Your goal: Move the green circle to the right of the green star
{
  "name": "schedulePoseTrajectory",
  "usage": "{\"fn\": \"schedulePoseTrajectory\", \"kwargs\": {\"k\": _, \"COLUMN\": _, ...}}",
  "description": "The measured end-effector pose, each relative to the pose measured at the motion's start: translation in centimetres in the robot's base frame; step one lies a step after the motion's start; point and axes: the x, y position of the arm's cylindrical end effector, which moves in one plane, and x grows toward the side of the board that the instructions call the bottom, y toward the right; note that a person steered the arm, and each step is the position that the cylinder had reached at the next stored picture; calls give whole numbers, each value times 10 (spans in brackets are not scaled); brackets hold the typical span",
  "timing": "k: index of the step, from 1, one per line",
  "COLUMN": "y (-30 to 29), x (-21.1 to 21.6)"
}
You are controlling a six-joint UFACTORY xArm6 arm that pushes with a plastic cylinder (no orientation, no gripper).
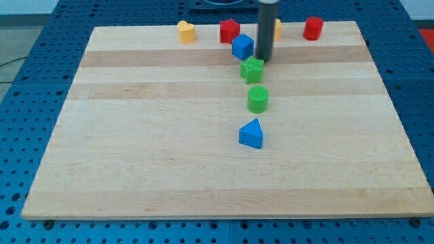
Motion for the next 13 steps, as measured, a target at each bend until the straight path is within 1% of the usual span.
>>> {"fn": "schedulePoseTrajectory", "kwargs": {"k": 1, "y": 1, "x": -29}}
{"fn": "schedulePoseTrajectory", "kwargs": {"k": 2, "y": -44, "x": -53}}
{"fn": "schedulePoseTrajectory", "kwargs": {"k": 3, "y": -81, "x": 1}}
{"fn": "schedulePoseTrajectory", "kwargs": {"k": 4, "y": -108, "x": 23}}
{"fn": "schedulePoseTrajectory", "kwargs": {"k": 5, "y": -107, "x": 15}}
{"fn": "schedulePoseTrajectory", "kwargs": {"k": 6, "y": -21, "x": -23}}
{"fn": "schedulePoseTrajectory", "kwargs": {"k": 7, "y": 88, "x": 14}}
{"fn": "schedulePoseTrajectory", "kwargs": {"k": 8, "y": 67, "x": 96}}
{"fn": "schedulePoseTrajectory", "kwargs": {"k": 9, "y": -14, "x": 153}}
{"fn": "schedulePoseTrajectory", "kwargs": {"k": 10, "y": -53, "x": 166}}
{"fn": "schedulePoseTrajectory", "kwargs": {"k": 11, "y": -94, "x": 147}}
{"fn": "schedulePoseTrajectory", "kwargs": {"k": 12, "y": -71, "x": 135}}
{"fn": "schedulePoseTrajectory", "kwargs": {"k": 13, "y": -46, "x": 140}}
